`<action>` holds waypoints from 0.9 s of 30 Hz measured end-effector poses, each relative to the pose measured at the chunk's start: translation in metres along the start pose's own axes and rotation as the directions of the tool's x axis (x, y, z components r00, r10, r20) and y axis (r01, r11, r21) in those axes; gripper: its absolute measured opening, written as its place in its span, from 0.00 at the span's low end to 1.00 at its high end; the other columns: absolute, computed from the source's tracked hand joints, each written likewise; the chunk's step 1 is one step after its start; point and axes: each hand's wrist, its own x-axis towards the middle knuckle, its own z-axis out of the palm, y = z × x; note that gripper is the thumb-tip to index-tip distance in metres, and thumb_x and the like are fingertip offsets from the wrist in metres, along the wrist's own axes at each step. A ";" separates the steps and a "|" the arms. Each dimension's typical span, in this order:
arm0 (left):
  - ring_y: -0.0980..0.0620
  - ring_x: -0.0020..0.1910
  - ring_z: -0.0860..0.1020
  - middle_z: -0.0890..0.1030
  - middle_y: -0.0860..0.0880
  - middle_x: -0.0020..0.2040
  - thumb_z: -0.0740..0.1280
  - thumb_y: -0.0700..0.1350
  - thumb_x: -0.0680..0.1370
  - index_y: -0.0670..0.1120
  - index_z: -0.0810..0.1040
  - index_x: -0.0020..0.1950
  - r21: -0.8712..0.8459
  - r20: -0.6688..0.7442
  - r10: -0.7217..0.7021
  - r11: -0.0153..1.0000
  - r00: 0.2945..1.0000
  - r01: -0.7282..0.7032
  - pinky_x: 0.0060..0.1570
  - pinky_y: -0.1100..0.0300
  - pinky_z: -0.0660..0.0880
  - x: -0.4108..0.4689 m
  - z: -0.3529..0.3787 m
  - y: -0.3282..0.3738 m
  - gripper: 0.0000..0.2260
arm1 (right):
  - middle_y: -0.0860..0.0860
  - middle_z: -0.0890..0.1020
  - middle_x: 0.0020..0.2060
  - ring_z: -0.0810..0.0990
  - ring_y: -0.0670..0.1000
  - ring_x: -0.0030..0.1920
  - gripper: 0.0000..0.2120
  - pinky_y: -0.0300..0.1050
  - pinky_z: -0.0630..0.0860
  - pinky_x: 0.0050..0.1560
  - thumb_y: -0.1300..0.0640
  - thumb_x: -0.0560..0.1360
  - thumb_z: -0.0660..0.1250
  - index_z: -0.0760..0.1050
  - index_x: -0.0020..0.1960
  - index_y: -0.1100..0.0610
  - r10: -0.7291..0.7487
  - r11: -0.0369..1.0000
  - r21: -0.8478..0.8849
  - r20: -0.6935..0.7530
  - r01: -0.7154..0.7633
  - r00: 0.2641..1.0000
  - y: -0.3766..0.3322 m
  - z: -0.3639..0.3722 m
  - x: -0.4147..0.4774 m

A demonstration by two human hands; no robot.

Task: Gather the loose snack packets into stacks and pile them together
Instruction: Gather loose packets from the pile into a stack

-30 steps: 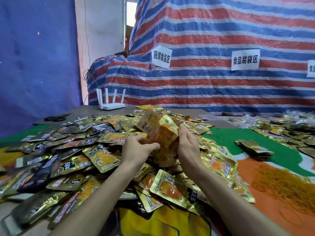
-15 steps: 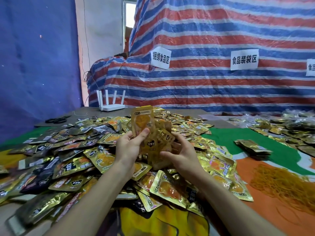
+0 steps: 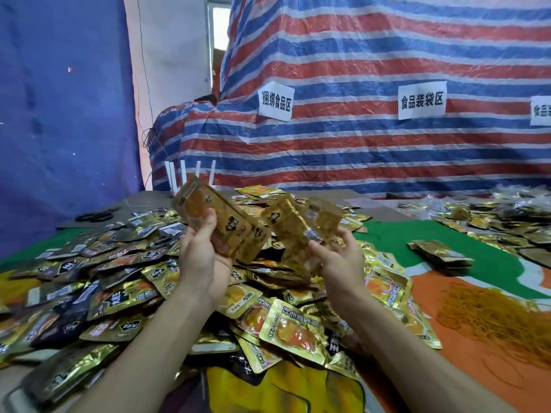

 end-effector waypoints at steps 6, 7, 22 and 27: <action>0.42 0.57 0.83 0.83 0.41 0.60 0.65 0.45 0.81 0.46 0.69 0.69 0.266 0.194 -0.118 0.962 0.974 0.063 0.54 0.42 0.80 -0.018 0.017 -0.031 0.17 | 0.57 0.86 0.51 0.87 0.57 0.49 0.17 0.51 0.83 0.41 0.68 0.75 0.70 0.76 0.60 0.52 -0.032 0.996 0.088 0.243 0.011 0.970 0.001 0.017 -0.015; 0.43 0.55 0.84 0.83 0.40 0.59 0.66 0.44 0.81 0.47 0.68 0.68 0.328 0.179 -0.095 0.944 0.979 0.031 0.52 0.42 0.81 -0.018 0.018 -0.034 0.16 | 0.56 0.86 0.51 0.87 0.56 0.47 0.18 0.49 0.83 0.39 0.67 0.73 0.69 0.77 0.58 0.50 -0.043 0.997 0.071 0.309 0.022 0.950 0.001 0.020 -0.018; 0.52 0.51 0.83 0.82 0.48 0.53 0.74 0.33 0.71 0.50 0.72 0.61 0.707 0.472 0.079 0.561 0.878 -0.431 0.52 0.51 0.82 -0.025 0.009 -0.053 0.24 | 0.47 0.85 0.42 0.85 0.45 0.44 0.22 0.39 0.81 0.40 0.41 0.81 0.60 0.74 0.59 0.60 -0.087 0.996 0.040 0.168 0.081 0.982 -0.003 0.029 -0.025; 0.47 0.43 0.82 0.83 0.46 0.45 0.73 0.50 0.61 0.47 0.79 0.53 0.704 0.523 0.041 0.541 0.851 -0.459 0.41 0.54 0.80 -0.026 0.010 -0.046 0.21 | 0.63 0.83 0.51 0.82 0.60 0.54 0.31 0.53 0.78 0.59 0.37 0.76 0.58 0.78 0.57 0.65 -0.004 0.996 0.083 0.274 -0.019 0.962 -0.005 0.034 -0.026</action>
